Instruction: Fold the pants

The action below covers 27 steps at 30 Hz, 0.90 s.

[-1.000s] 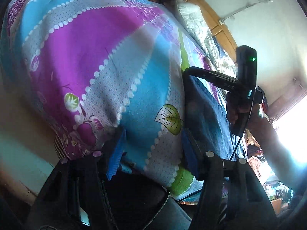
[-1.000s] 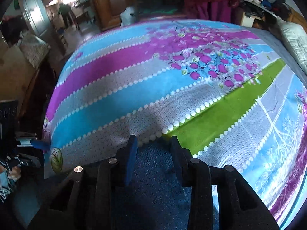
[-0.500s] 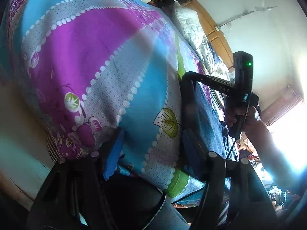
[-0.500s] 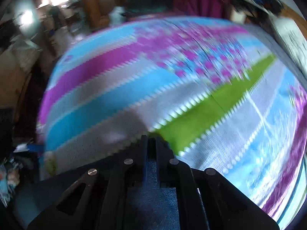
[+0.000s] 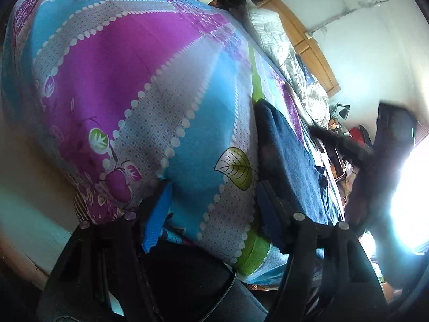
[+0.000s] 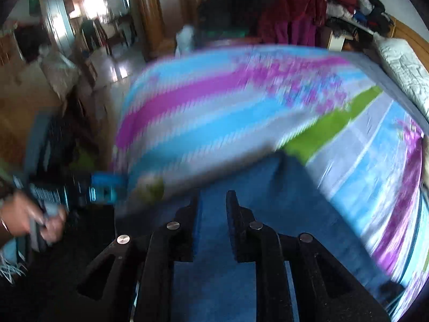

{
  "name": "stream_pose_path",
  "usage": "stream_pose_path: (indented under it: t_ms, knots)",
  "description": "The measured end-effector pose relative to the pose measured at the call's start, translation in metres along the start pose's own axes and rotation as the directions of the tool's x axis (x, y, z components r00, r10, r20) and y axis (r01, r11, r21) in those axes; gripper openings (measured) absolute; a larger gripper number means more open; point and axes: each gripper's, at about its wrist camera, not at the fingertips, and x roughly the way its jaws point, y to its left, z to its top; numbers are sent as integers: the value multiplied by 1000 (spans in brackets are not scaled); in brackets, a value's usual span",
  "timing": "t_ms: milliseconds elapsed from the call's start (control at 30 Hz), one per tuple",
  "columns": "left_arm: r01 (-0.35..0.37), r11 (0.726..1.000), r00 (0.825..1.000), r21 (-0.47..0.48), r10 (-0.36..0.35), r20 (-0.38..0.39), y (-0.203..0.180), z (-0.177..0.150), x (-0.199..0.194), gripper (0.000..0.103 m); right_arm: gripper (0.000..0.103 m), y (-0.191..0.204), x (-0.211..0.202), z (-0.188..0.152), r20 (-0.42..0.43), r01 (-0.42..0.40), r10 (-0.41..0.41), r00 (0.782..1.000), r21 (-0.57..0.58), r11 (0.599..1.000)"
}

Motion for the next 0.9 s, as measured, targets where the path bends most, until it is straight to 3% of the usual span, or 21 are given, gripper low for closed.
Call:
stream_pose_path:
  t_ms: [33, 67, 100, 167, 200, 233, 300, 367, 433, 533, 633, 733, 800, 833, 900]
  knots:
    - [-3, 1000, 1000, 0, 3, 0, 0, 0, 0, 66, 21, 17, 15, -18, -71, -32, 30, 997, -20, 999]
    - [-7, 1000, 1000, 1, 7, -3, -1, -1, 0, 66, 21, 36, 12, -32, -14, 23, -24, 1000, -72, 997]
    - [-11, 1000, 1000, -1, 11, -7, -2, 0, -1, 66, 16, 50, 4, -40, 5, 25, -24, 1000, -106, 994]
    - [-15, 1000, 1000, -1, 15, -11, -6, -1, -2, 66, 14, 57, -11, -46, -5, -94, 93, 996, -46, 995]
    - [-16, 1000, 1000, 10, 16, -8, -8, -1, -4, 66, 19, 57, -18, -49, 12, -117, 117, 993, -11, 993]
    - [-18, 1000, 1000, 23, 19, -2, -10, -2, -6, 66, 32, 61, -23, -51, 21, -78, 78, 997, -6, 997]
    - [-33, 999, 999, 34, 32, 8, -11, -2, -9, 66, 43, 70, -30, -52, 59, 67, -66, 996, -28, 997]
    - [-33, 999, 999, 14, 33, 3, -8, -2, -8, 66, 46, 74, -35, -50, 109, 114, -112, 988, -13, 993]
    - [-6, 999, 999, 40, 8, -40, -15, -3, -6, 65, 46, 66, -38, -46, 127, 106, -109, 986, 30, 994]
    - [76, 985, 995, 155, -65, -79, -43, -6, -9, 66, 47, 33, -44, -36, 140, 77, -99, 985, 155, 985]
    - [84, 962, 993, 261, -60, -99, -60, -8, -4, 66, 47, 15, -54, -30, 133, 39, -68, 989, 209, 977]
    - [62, 960, 993, 272, -33, -110, -56, 3, 5, 65, 48, 36, -59, -31, 123, 101, -112, 986, 90, 991]
    - [52, 977, 997, 208, -39, -65, -43, 17, -3, 65, 56, 59, -54, -39, 112, 152, -148, 983, -24, 988]
    - [49, 984, 998, 169, -44, -34, -35, 24, -11, 65, 63, 76, -49, -44, 115, 200, -189, 975, -87, 976]
    - [35, 991, 999, 128, -36, 5, -22, 30, -22, 65, 64, 105, -32, -55, 138, 284, -261, 956, -199, 938]
